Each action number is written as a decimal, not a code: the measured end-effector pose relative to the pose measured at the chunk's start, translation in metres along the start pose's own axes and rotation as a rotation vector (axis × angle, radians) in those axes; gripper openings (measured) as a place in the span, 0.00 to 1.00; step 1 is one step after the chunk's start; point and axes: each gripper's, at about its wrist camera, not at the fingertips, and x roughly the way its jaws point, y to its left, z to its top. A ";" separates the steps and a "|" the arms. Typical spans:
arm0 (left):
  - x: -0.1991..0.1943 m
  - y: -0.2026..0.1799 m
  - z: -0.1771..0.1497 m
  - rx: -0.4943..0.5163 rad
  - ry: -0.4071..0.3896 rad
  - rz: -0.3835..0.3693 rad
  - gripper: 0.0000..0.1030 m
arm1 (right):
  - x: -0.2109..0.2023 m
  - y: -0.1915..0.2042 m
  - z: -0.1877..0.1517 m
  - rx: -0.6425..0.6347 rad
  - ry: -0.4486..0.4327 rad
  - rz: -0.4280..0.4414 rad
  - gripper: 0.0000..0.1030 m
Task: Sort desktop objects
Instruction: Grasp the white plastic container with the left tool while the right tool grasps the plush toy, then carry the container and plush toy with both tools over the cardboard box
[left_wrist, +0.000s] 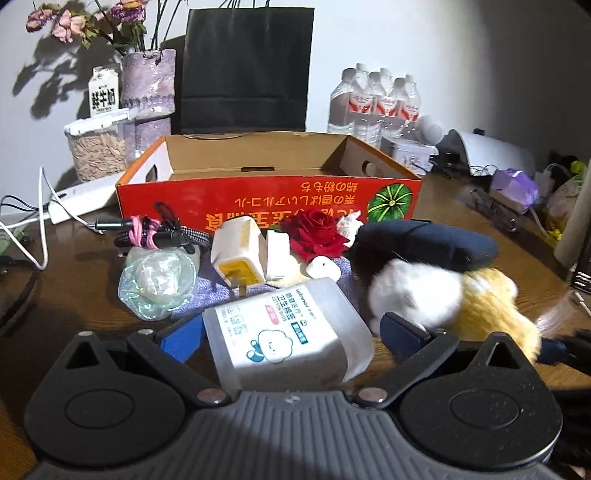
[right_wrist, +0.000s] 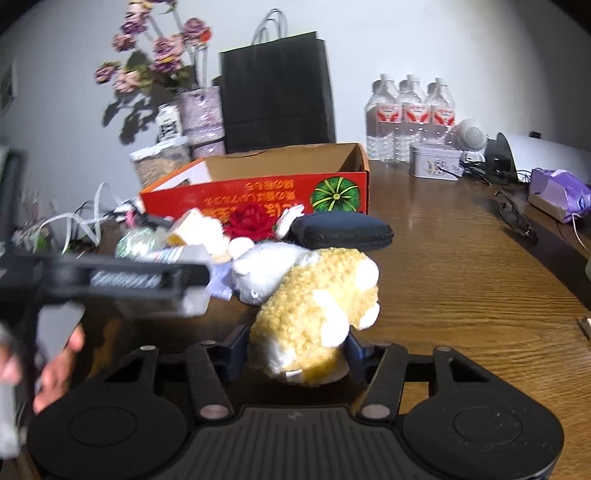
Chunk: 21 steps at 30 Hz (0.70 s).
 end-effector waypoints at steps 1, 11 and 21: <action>0.000 -0.002 0.000 0.001 -0.009 0.003 0.89 | -0.005 0.000 -0.003 -0.017 0.009 0.009 0.52; -0.067 0.001 -0.034 0.069 -0.047 -0.033 0.86 | -0.047 -0.007 -0.028 -0.036 0.006 0.044 0.86; -0.071 0.001 -0.055 0.139 -0.001 -0.017 0.91 | -0.010 -0.001 -0.016 0.071 0.011 -0.070 0.45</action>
